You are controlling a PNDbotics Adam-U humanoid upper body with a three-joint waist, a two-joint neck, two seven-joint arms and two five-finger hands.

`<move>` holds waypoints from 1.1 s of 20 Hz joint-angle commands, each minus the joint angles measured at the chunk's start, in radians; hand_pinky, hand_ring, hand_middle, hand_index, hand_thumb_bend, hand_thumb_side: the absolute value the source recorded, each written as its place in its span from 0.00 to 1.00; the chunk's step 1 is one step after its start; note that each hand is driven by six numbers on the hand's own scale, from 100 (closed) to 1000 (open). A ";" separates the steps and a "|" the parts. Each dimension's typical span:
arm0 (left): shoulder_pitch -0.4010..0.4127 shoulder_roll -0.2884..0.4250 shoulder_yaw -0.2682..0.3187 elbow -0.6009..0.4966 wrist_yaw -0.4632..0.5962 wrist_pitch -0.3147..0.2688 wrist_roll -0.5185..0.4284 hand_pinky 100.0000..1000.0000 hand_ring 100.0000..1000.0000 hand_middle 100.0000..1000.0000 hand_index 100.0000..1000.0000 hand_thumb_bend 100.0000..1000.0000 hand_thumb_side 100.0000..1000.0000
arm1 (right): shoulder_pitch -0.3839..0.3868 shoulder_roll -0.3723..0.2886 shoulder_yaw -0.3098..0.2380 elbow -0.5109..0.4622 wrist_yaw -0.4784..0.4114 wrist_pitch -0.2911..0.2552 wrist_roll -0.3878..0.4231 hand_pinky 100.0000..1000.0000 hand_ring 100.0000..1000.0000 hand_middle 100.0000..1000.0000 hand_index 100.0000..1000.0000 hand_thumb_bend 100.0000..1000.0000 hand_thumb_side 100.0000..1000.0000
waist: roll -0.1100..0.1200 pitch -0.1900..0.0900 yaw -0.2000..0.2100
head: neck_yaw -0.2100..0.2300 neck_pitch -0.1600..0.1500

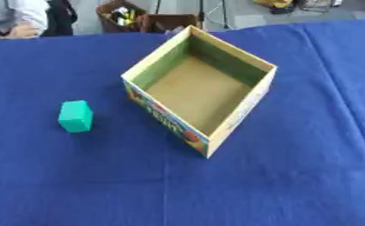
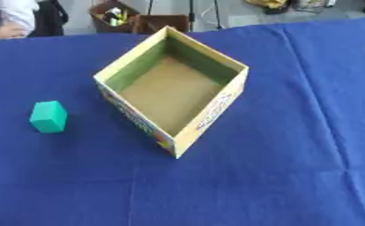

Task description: Pick up objects on the table and place them in the box.

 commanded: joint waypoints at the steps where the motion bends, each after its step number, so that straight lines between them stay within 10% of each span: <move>1: -0.028 0.023 -0.002 0.009 -0.019 0.005 0.015 0.72 0.81 0.88 1.00 0.64 1.00 | -0.008 -0.015 -0.001 -0.014 -0.002 0.000 0.006 0.92 0.89 0.71 0.84 0.00 0.82 | 0.002 -0.015 0.000 | 0.004 -0.009; 22: -0.249 -0.097 -0.087 0.055 0.007 -0.017 -0.027 0.73 0.79 0.87 1.00 0.64 1.00 | -0.017 -0.013 0.006 -0.014 -0.013 0.011 0.019 0.93 0.89 0.71 0.84 0.00 0.82 | 0.010 -0.018 -0.011 | 0.023 -0.008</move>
